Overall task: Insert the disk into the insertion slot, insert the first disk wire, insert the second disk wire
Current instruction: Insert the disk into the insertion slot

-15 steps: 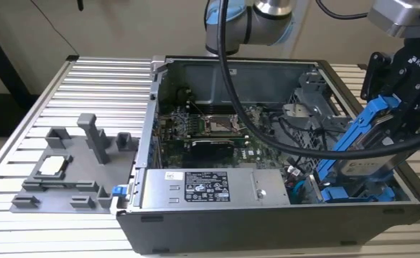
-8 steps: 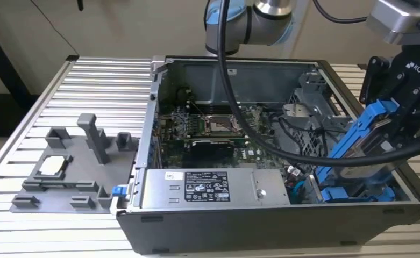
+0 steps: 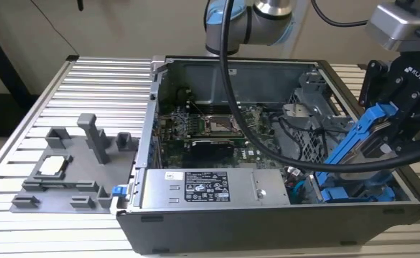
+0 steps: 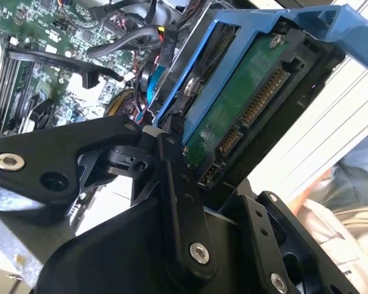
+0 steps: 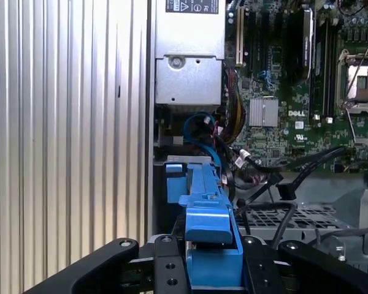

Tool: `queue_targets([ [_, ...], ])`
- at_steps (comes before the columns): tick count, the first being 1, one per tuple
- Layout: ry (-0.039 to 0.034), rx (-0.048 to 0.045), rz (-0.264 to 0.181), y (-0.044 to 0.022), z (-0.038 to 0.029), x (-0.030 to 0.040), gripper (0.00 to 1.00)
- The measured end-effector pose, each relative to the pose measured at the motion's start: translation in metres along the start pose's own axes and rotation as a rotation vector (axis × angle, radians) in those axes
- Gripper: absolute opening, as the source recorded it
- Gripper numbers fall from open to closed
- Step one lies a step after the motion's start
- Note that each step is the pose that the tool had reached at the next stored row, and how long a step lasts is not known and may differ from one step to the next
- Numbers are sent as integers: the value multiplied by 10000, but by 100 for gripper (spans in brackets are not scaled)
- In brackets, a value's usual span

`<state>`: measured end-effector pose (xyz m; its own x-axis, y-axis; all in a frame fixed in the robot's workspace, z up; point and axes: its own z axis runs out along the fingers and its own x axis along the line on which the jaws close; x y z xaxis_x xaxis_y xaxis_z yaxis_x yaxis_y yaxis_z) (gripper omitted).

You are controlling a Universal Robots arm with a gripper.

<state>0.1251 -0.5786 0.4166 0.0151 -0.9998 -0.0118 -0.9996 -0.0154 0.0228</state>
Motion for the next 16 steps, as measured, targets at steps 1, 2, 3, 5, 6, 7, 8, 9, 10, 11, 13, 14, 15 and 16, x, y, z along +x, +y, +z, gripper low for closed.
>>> queue_targets([
  [1, 1, 12, -12, -1, 7, 0, 33],
  [2, 1, 22, -23, -2, 15, 0, 33],
  [3, 0, 25, -36, -2, 24, 0, 33],
  [5, 2, 28, -56, -2, 42, 1, 33],
  [6, 2, 29, -59, -2, 53, 0, 33],
  [7, 3, 29, -61, -2, 63, -1, 33],
  [8, 3, 30, -64, -3, 75, -2, 33],
  [9, 5, 33, -67, -4, 88, -4, 33],
  [10, 0, 33, -69, -4, 104, -5, 33],
  [11, 1, 33, -72, -4, 117, -7, 33],
  [13, 2, 34, -76, -5, 150, -9, 33],
  [14, 1, 34, -79, -5, 169, -10, 33],
  [15, 4, 34, -81, -6, 186, -11, 33],
  [16, 1, 34, -82, -6, 205, -12, 33],
])
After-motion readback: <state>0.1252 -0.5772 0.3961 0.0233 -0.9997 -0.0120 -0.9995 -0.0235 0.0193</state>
